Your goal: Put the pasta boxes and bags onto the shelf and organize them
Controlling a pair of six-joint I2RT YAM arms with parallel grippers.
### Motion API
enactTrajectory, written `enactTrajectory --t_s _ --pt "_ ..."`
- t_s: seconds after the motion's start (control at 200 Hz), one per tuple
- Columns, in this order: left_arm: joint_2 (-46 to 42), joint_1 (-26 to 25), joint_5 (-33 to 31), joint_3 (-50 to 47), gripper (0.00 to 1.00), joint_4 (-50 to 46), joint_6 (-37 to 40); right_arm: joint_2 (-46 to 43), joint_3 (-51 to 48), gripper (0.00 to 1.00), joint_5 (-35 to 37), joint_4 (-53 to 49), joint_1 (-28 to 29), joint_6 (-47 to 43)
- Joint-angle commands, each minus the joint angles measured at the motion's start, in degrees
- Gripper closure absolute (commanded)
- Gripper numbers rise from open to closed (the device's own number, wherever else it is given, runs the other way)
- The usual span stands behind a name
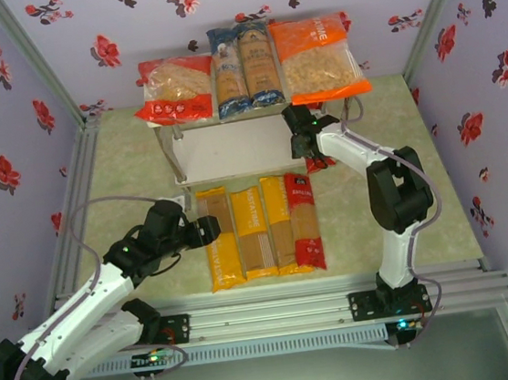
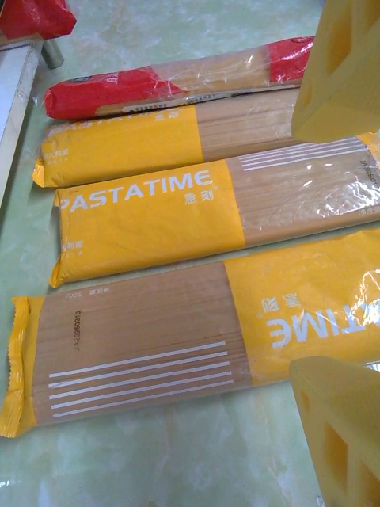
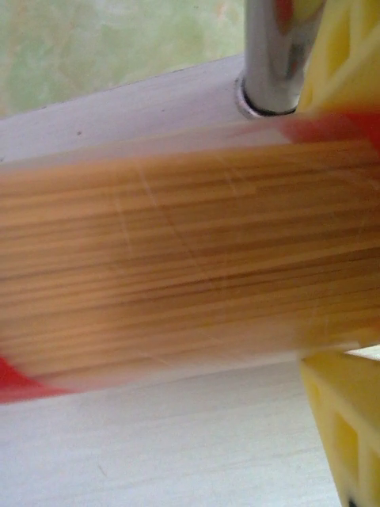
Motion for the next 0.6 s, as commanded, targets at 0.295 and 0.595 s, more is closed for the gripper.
enactTrajectory --t_s 0.295,0.595 --pt "-1.61 0.56 -1.95 0.39 0.28 -1.98 0.93 -7.1 -3.38 0.06 -1.74 5.08 -0.76 -0.13" --pt "-2.21 0.61 -1.96 -1.03 0.27 -2.62 1.3 -19.52 -12.66 0.05 -1.74 6.22 2.57 0.93"
